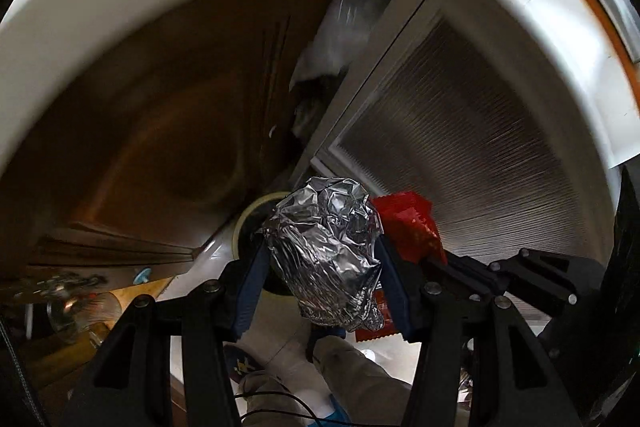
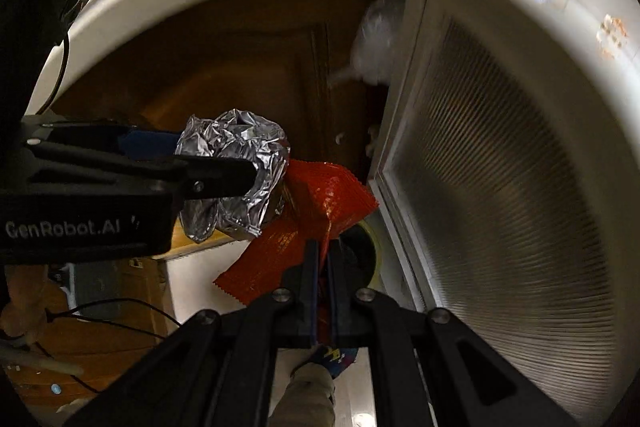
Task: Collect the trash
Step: 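Carry the foil ball and red wrapper down over the bin with both tools, then open the left tool over the bin while the right tool releases the red wrapper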
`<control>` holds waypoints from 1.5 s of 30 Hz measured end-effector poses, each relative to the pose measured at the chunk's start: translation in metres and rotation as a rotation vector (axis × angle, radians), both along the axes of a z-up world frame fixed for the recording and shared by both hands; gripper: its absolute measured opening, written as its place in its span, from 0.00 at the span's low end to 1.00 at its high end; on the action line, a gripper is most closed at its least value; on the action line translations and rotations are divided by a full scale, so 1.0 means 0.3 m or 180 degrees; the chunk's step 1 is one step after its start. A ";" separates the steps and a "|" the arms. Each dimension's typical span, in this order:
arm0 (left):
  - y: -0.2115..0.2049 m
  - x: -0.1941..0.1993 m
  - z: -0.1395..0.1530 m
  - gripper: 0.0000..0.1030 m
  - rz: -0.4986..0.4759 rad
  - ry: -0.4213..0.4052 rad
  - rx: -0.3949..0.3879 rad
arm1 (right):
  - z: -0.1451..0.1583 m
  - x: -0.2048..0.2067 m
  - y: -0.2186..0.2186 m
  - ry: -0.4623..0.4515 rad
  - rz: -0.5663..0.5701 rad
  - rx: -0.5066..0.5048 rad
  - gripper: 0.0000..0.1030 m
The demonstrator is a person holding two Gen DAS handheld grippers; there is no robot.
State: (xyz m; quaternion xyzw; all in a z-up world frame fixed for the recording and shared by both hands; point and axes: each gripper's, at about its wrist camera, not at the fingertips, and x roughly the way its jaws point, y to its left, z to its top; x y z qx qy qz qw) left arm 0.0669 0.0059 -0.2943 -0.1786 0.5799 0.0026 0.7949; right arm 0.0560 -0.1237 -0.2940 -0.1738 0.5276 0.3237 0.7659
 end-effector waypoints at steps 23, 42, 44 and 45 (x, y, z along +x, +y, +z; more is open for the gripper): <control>-0.022 0.136 -0.641 0.54 -0.0465 0.0424 0.0037 | -0.633 0.128 0.036 0.0142 -0.0452 -0.0238 0.04; 0.071 0.006 -0.569 0.92 -0.0102 0.0358 0.0314 | -0.680 0.174 0.068 0.0352 -0.0479 -0.0108 0.12; 0.071 0.001 -0.569 0.93 -0.0080 0.0345 0.0316 | -0.682 0.175 0.075 0.0388 -0.0481 -0.0070 0.16; 0.072 -0.004 -0.565 0.95 -0.0076 0.0336 0.0319 | -0.682 0.173 0.078 0.0404 -0.0474 -0.0058 0.16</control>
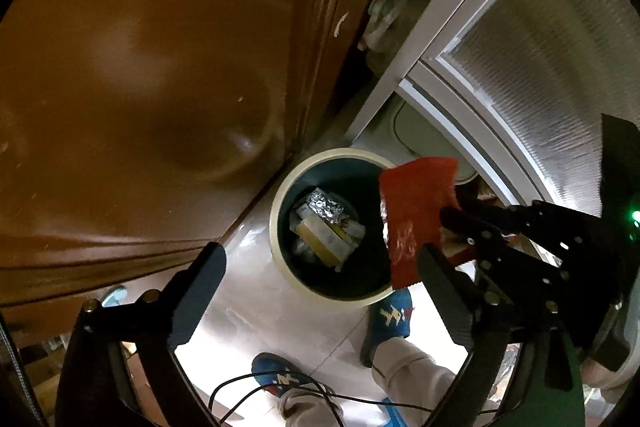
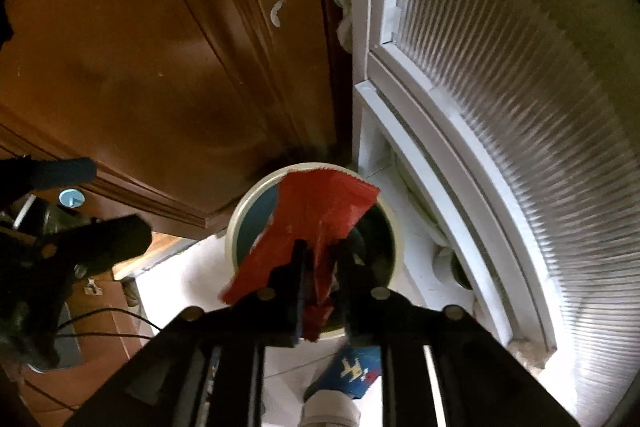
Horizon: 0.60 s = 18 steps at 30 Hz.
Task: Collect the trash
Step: 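Open the left tool over the bin while the right tool releases the red wrapper, then raise both tools back toward the paper sleeve and paper cup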
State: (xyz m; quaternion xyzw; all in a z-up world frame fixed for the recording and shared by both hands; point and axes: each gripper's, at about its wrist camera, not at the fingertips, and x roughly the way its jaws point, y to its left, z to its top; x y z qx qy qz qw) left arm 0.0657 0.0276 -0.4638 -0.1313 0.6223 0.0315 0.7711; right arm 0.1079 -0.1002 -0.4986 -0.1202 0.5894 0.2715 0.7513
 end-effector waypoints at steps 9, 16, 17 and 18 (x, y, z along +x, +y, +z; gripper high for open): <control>0.008 -0.021 0.031 0.95 0.0069 -0.0091 0.0029 | 0.025 -0.022 0.009 0.0053 -0.0018 0.0062 0.27; 0.012 -0.059 0.130 0.95 0.0105 -0.0184 0.0032 | 0.104 -0.040 -0.019 0.0000 -0.0063 0.0025 0.27; 0.011 -0.063 0.146 0.95 0.0113 -0.0189 0.0028 | 0.120 -0.044 -0.023 -0.0015 -0.0067 0.0018 0.27; 0.008 -0.065 0.161 0.95 0.0121 -0.0193 0.0023 | 0.143 -0.048 -0.027 -0.0025 -0.0067 0.0016 0.27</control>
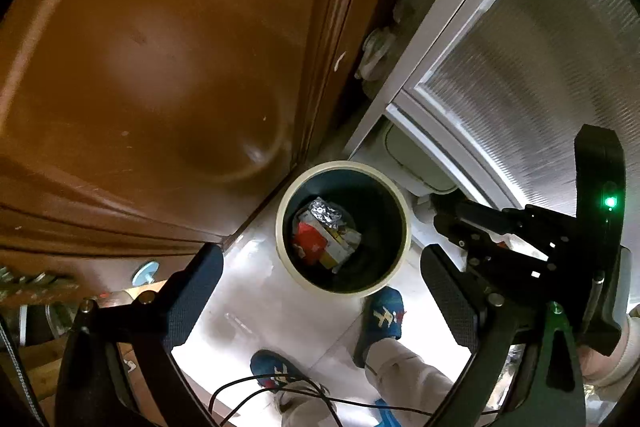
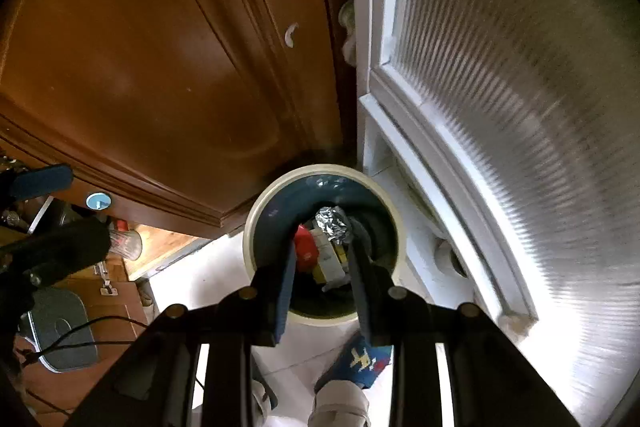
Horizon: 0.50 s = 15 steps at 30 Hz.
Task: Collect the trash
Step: 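Raise both tools back toward the paper sleeve and paper cup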
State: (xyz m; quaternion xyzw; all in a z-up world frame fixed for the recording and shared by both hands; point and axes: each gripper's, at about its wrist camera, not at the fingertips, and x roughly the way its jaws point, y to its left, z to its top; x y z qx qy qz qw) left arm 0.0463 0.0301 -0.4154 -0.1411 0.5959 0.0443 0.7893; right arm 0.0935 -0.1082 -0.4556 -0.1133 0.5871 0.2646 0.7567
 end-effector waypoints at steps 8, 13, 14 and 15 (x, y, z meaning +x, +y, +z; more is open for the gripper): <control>-0.056 -0.024 0.284 0.95 -0.0066 -0.0268 -0.0060 | 0.317 -0.048 -0.045 -0.0141 -0.0005 0.0218 0.27; -0.080 -0.013 0.534 0.99 -0.0120 -0.0587 -0.0073 | 0.583 -0.072 -0.100 -0.0329 -0.0032 0.0431 0.27; -0.082 -0.010 0.581 0.99 -0.0130 -0.0673 -0.0077 | 0.637 -0.076 -0.111 -0.0375 -0.0037 0.0485 0.27; -0.085 -0.003 0.638 0.99 -0.0143 -0.0777 -0.0071 | 0.690 -0.077 -0.123 -0.0416 -0.0047 0.0542 0.27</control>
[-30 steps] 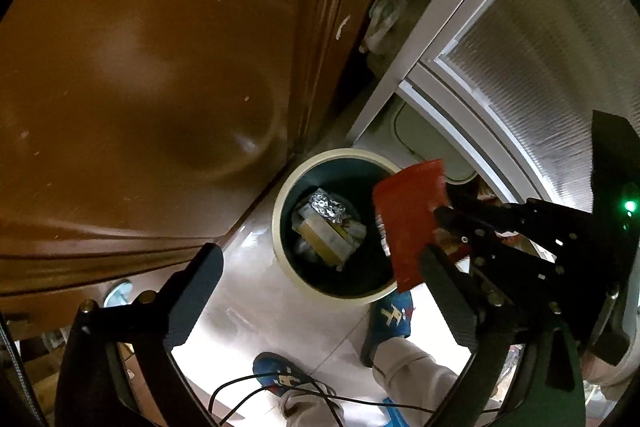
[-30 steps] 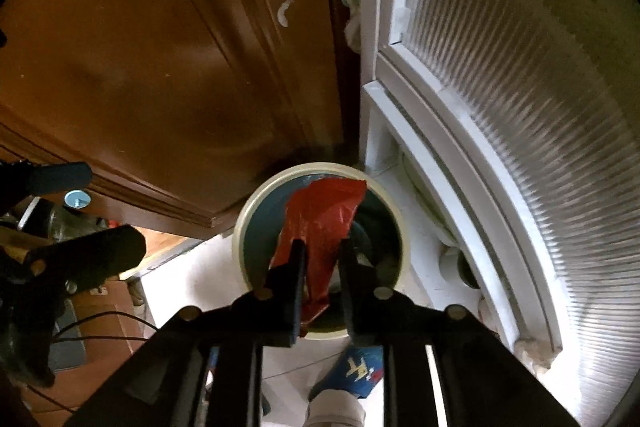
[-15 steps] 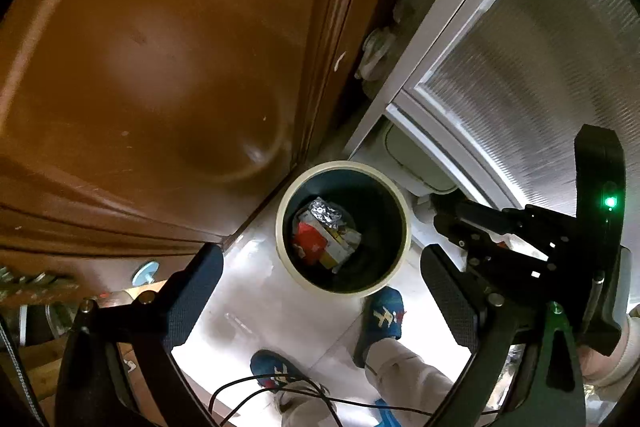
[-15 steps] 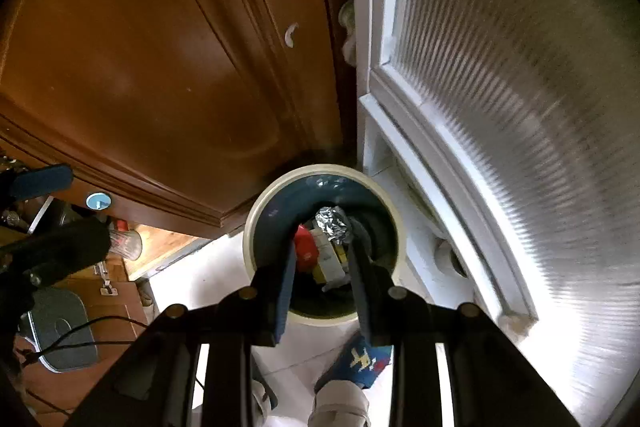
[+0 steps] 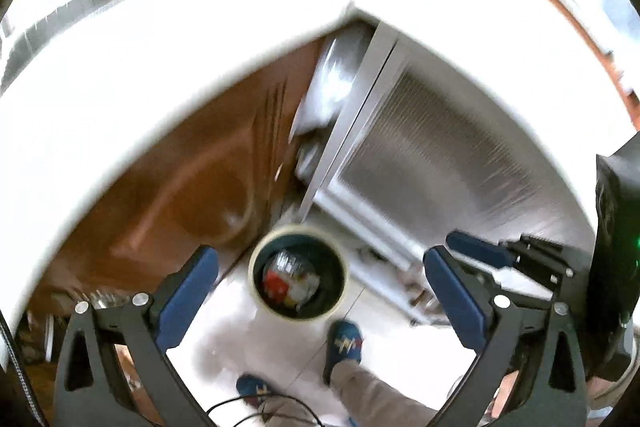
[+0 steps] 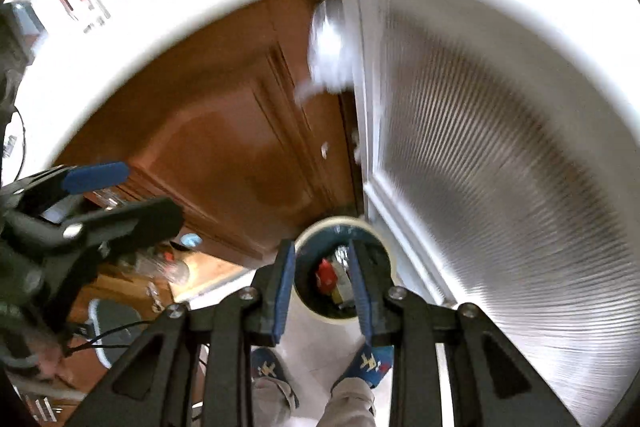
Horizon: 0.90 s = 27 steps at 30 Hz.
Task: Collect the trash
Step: 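Raise both tools back toward the paper sleeve and paper cup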
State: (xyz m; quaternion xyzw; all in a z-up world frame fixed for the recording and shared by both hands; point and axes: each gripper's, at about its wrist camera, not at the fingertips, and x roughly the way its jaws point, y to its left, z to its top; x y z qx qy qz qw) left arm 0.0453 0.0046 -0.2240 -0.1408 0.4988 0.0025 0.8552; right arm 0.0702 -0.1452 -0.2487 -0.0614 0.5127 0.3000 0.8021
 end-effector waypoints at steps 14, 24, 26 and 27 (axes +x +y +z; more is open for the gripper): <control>-0.055 0.307 0.469 0.99 -0.0134 -0.0675 0.0139 | 0.474 0.287 -0.169 -0.0529 -0.0395 0.0443 0.29; -0.047 0.626 0.471 0.99 0.0054 -0.0554 0.0116 | 0.528 0.755 -0.361 -0.0641 -0.0986 0.0409 0.29; -0.031 0.688 0.439 0.99 0.0119 -0.0514 0.0079 | 0.509 0.847 -0.392 -0.0642 -0.1142 0.0399 0.34; -0.021 0.717 0.423 0.99 0.0154 -0.0494 0.0061 | 0.492 0.905 -0.417 -0.0648 -0.1253 0.0411 0.43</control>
